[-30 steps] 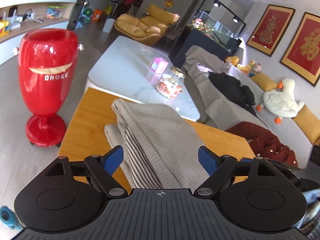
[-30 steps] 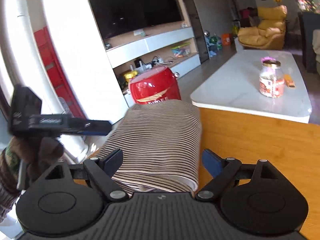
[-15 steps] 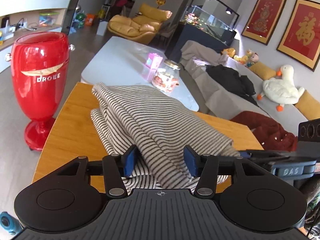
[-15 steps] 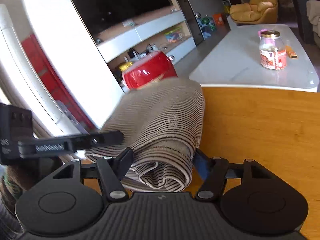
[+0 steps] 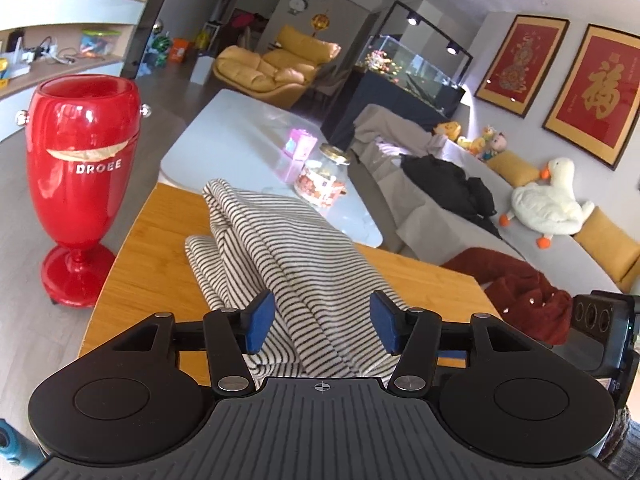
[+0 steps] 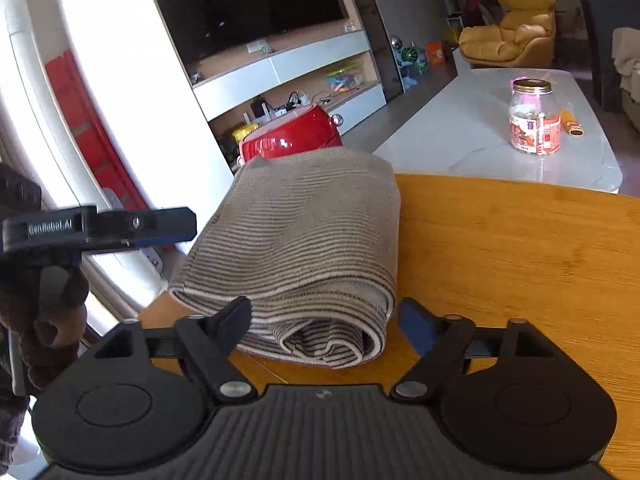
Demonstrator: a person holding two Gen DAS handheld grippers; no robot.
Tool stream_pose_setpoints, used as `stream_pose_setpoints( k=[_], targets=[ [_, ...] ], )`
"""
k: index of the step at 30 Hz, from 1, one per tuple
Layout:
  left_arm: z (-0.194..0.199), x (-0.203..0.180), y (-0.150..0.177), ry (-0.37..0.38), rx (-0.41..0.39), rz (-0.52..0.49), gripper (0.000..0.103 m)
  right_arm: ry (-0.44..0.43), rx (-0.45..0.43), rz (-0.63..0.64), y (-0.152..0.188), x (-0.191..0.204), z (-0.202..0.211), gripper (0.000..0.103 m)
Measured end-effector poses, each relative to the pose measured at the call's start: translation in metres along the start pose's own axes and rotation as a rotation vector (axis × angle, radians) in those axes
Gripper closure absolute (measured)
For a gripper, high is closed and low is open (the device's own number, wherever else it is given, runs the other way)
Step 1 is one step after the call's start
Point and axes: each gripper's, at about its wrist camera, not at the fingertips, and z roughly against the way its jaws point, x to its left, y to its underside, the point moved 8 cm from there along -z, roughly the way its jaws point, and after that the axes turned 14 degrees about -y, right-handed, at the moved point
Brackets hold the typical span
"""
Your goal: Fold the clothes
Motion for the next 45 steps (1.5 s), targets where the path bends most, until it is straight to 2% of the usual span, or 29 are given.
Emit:
stream_pose_setpoints(
  k=[1,4,5,6,7,8,10,13,15,17,19,20,23,26,28,30,33,34,35,36,37,38,39,40,41,42,45],
  targets=[
    [-0.006,0.001,0.004,-0.022,0.018,-0.008,0.037,-0.007,-0.013,-0.015,-0.003,-0.001,0.001,0.011],
    [-0.024,0.003,0.018,-0.085,0.068,-0.03,0.043,0.002,-0.024,-0.014,-0.003,-0.003,-0.003,0.011],
    [-0.026,0.002,0.022,-0.076,0.072,-0.028,0.046,0.007,-0.024,-0.007,-0.002,-0.004,-0.005,0.012],
    [-0.023,0.0,0.022,-0.058,0.062,-0.026,0.047,0.009,-0.023,0.006,-0.002,-0.003,-0.008,0.017],
    [-0.02,-0.002,0.022,-0.034,0.052,-0.02,0.054,0.009,-0.021,0.023,-0.002,-0.001,-0.01,0.02],
    [-0.015,-0.005,0.019,0.032,0.053,0.013,0.062,0.011,-0.02,0.038,-0.002,0.002,-0.013,0.023],
    [-0.006,-0.011,0.015,0.128,0.06,0.062,0.063,0.029,-0.008,0.082,-0.001,0.007,-0.02,0.024],
    [-0.009,-0.014,0.027,0.079,0.084,0.006,0.063,0.071,0.031,0.159,0.007,0.012,-0.028,0.028],
    [-0.013,-0.012,0.043,0.035,0.12,-0.026,0.069,0.098,0.058,0.205,0.016,0.013,-0.028,0.028],
    [-0.009,-0.007,0.057,0.034,0.157,0.001,0.063,0.113,0.078,0.214,0.023,0.01,-0.024,0.028],
    [0.004,0.001,0.061,0.021,0.139,0.033,0.057,0.097,0.071,0.176,0.024,0.009,-0.02,0.028],
    [0.012,0.006,0.058,0.024,0.121,0.065,0.049,0.087,0.058,0.157,0.023,0.007,-0.017,0.027],
    [0.033,0.012,0.034,0.041,0.034,0.138,0.033,0.066,0.018,0.104,0.018,0.003,-0.009,0.025],
    [0.035,0.005,0.009,-0.025,-0.052,0.07,0.02,0.086,-0.04,0.091,0.012,0.002,-0.003,0.025],
    [0.025,0.0,0.005,-0.103,-0.065,0.006,0.02,0.086,-0.076,0.153,0.007,0.016,0.001,0.025],
    [0.013,0.001,0.009,-0.131,-0.044,-0.009,0.019,0.1,-0.083,0.278,0.006,0.039,0.001,0.025],
    [0.008,0.021,0.018,-0.149,-0.021,0.09,0.021,0.12,-0.068,0.5,0.011,0.078,-0.01,0.025],
    [0.01,0.03,0.021,-0.153,-0.021,0.124,0.025,0.108,-0.062,0.555,0.014,0.09,-0.017,0.025],
    [0.012,0.037,0.023,-0.157,-0.02,0.139,0.036,0.088,-0.048,0.595,0.018,0.1,-0.026,0.025],
    [0.014,0.045,0.025,-0.161,-0.02,0.155,0.042,0.081,-0.03,0.628,0.021,0.107,-0.036,0.026],
    [0.016,0.052,0.026,-0.165,-0.019,0.169,0.044,0.083,-0.012,0.658,0.024,0.113,-0.047,0.027],
    [0.017,0.057,0.026,-0.161,-0.019,0.181,0.044,0.084,0.006,0.689,0.027,0.118,-0.058,0.033],
    [0.019,0.062,0.026,-0.157,-0.019,0.192,0.044,0.09,0.016,0.685,0.026,0.118,-0.065,0.048],
    [0.021,0.066,0.026,-0.152,-0.019,0.202,0.045,0.099,0.021,0.662,0.021,0.114,-0.069,0.06],
    [0.022,0.067,0.025,-0.133,-0.021,0.206,0.048,0.109,0.026,0.639,0.017,0.11,-0.073,0.079],
    [0.023,0.067,0.024,-0.105,-0.021,0.205,0.05,0.118,0.031,0.616,0.013,0.106,-0.077,0.087],
    [0.018,0.061,0.025,-0.004,-0.012,0.194,0.057,0.032,-0.03,0.388,-0.02,0.094,-0.056,0.092]
  ],
)
